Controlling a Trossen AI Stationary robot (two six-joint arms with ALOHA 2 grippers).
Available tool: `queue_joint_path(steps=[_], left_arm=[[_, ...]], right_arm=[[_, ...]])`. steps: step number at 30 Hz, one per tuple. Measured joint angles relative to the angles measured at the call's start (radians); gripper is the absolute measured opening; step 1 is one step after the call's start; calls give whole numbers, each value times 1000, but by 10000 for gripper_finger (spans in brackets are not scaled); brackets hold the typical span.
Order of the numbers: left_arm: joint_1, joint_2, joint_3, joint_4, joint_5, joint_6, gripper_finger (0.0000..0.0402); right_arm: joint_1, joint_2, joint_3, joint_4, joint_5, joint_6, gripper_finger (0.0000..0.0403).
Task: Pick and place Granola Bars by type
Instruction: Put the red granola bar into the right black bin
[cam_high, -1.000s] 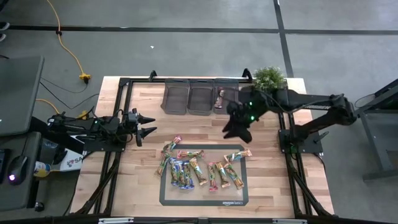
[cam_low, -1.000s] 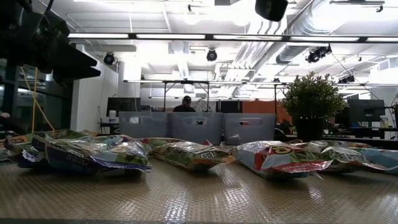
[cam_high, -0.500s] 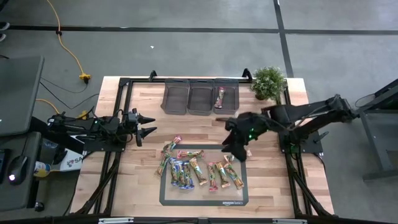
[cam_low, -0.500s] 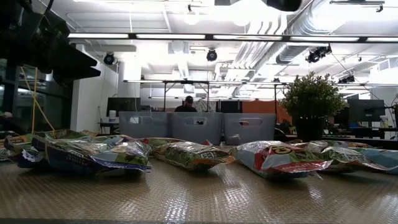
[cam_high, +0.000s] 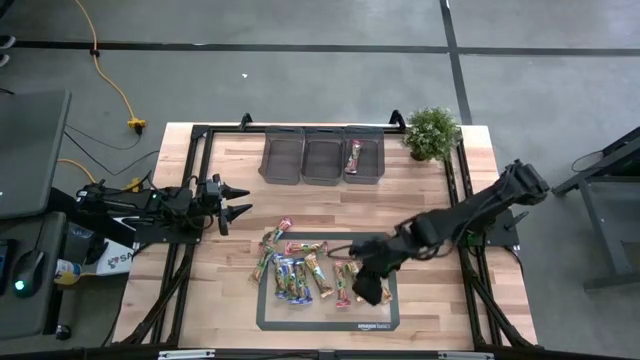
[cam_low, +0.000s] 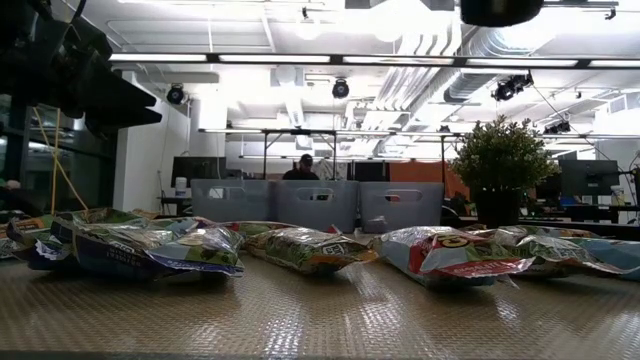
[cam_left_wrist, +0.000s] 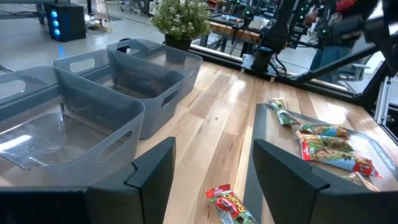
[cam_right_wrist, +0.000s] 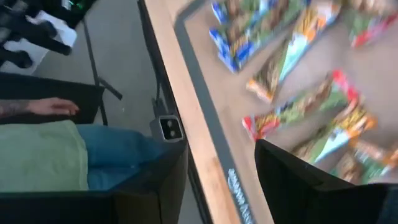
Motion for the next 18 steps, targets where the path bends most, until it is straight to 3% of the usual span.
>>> queue_joint_path(steps=[4,10,18], left_arm=[[0,0,0,0,0,0,211],[0,0,0,0,0,0,211],[0,0,0,0,0,0,211]], right_arm=[[48,50,0,0,36,152,172],[111,125,0,0,216,307,172],[103,212,0,29,357,505,172]])
